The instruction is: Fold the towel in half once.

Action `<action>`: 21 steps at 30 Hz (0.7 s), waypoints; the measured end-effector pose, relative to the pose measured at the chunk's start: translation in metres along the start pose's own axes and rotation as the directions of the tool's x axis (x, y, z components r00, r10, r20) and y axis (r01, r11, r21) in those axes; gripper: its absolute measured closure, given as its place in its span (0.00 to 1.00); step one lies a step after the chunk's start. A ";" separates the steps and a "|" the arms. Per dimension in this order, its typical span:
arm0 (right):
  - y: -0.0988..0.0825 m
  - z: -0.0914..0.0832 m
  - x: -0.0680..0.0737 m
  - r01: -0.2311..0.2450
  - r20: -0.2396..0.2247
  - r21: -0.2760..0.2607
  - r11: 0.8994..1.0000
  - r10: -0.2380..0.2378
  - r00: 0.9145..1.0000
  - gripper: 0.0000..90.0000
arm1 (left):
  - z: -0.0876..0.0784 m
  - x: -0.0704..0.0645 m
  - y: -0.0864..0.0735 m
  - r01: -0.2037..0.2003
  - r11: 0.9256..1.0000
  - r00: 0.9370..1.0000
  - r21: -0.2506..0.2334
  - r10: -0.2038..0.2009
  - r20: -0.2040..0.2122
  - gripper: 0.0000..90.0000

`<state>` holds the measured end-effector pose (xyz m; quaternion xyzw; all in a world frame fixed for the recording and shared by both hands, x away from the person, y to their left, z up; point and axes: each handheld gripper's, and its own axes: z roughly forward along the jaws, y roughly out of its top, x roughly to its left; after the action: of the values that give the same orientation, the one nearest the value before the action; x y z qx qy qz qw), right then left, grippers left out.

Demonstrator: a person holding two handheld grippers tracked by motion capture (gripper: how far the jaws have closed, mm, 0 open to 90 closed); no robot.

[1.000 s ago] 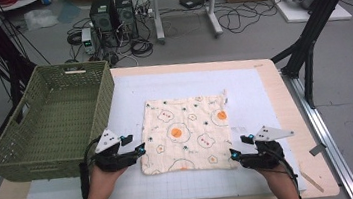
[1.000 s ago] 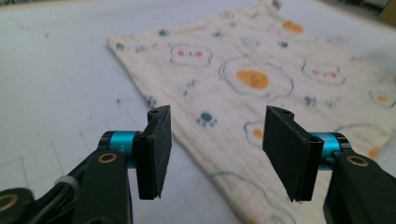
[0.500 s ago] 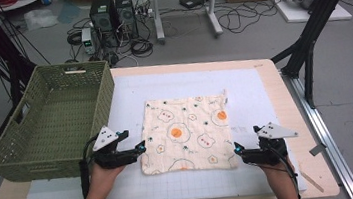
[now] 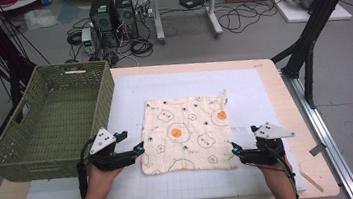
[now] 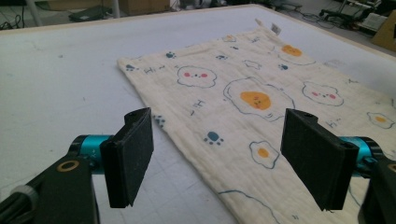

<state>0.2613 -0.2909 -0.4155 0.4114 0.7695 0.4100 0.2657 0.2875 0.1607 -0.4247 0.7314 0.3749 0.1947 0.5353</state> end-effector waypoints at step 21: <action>-0.003 -0.001 -0.007 -0.019 0.007 0.008 1.000 0.019 1.000 0.13 | 0.036 0.014 0.032 0.069 0.998 0.996 0.001 -0.069 -0.049 0.22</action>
<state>0.2629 -0.2985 -0.4171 0.4211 0.7663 0.4079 0.2625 0.3327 0.1437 -0.4093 0.7137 0.4133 0.1935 0.5314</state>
